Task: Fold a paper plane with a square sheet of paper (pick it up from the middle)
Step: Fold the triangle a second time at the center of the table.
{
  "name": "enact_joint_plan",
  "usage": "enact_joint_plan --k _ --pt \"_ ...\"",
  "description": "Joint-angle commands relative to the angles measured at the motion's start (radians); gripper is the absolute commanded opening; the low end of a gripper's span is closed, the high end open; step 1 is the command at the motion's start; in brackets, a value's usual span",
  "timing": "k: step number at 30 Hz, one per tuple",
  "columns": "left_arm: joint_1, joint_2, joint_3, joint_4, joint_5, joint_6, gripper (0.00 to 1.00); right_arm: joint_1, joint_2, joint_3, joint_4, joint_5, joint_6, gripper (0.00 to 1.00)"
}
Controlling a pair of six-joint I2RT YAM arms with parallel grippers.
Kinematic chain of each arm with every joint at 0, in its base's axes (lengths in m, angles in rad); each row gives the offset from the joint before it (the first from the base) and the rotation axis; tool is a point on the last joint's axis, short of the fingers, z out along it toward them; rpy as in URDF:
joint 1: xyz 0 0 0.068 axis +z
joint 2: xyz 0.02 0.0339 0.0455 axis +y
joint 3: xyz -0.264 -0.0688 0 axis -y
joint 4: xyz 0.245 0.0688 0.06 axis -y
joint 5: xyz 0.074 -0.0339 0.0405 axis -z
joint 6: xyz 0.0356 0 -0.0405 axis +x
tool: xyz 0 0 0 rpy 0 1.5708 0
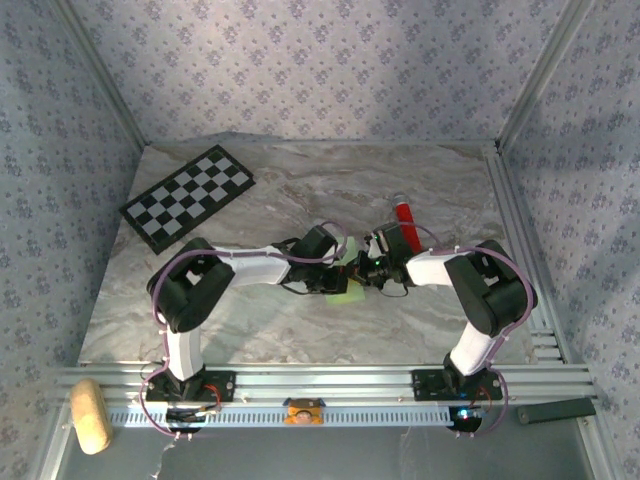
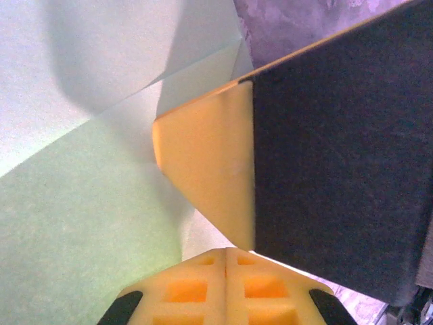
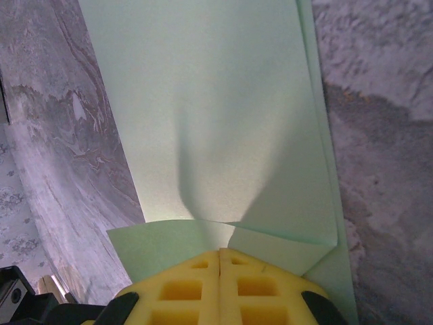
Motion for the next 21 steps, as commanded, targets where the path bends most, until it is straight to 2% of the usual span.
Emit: enact_joint_plan --k 1,21 --pt "-0.005 0.003 -0.018 -0.027 -0.027 0.023 0.05 -0.010 0.024 -0.030 -0.114 0.088 0.006 0.00" --pt "-0.004 -0.072 -0.171 0.072 0.000 -0.027 0.07 -0.022 0.037 -0.038 -0.118 0.095 -0.002 0.00"
